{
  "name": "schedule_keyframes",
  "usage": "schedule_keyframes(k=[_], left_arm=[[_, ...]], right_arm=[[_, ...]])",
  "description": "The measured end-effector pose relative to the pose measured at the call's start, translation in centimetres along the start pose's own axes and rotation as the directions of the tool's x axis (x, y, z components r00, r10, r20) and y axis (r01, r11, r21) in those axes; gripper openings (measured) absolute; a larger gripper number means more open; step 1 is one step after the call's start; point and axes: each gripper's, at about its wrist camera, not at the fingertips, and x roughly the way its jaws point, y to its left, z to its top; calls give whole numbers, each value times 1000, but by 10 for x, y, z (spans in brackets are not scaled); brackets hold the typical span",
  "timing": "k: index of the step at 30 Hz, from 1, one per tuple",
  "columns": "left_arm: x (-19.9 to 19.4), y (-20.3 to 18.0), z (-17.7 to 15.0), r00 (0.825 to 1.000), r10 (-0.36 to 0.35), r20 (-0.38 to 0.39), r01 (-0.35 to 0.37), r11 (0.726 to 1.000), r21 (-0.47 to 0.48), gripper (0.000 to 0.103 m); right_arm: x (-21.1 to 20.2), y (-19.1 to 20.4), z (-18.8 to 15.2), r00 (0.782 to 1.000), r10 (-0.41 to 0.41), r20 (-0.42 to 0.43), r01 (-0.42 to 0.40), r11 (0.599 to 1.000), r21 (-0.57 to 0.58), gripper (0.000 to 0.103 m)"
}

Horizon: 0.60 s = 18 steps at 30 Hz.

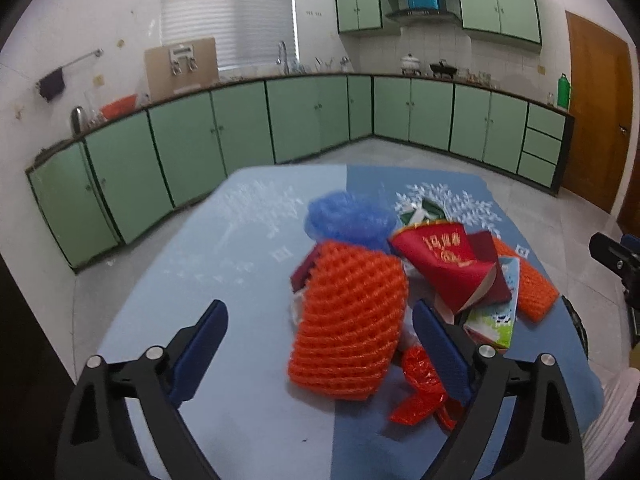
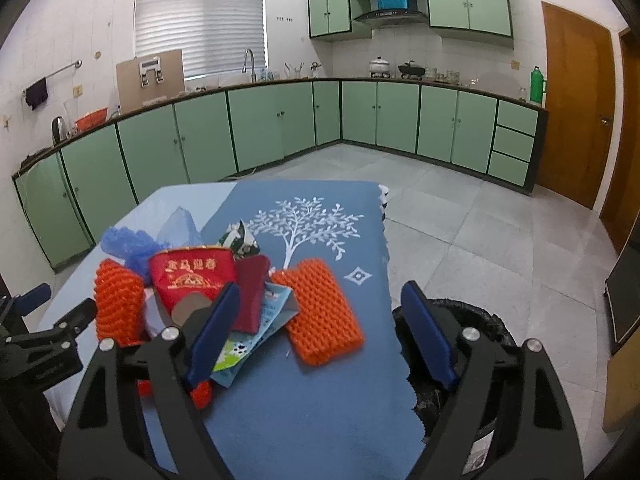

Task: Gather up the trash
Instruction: 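Close the left tool on an orange foam net while the right tool grasps another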

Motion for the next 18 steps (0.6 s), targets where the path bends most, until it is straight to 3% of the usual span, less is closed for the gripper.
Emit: schedule_keyframes(k=[5, 10, 18], left_arm=[[24, -3, -5, 998, -24, -51, 23, 1000, -4, 83], [43, -6, -8, 993, -60, -97, 59, 998, -10, 64], [47, -12, -9, 994, -70, -79, 69, 998, -13, 55]], right_arm=[[18, -5, -4, 1000, -14, -21, 14, 1000, -11, 80], [50, -22, -13, 996, -39, -83, 39, 999, -6, 78], [93, -30, -31, 976, -2, -217, 1, 1000, -4, 70]])
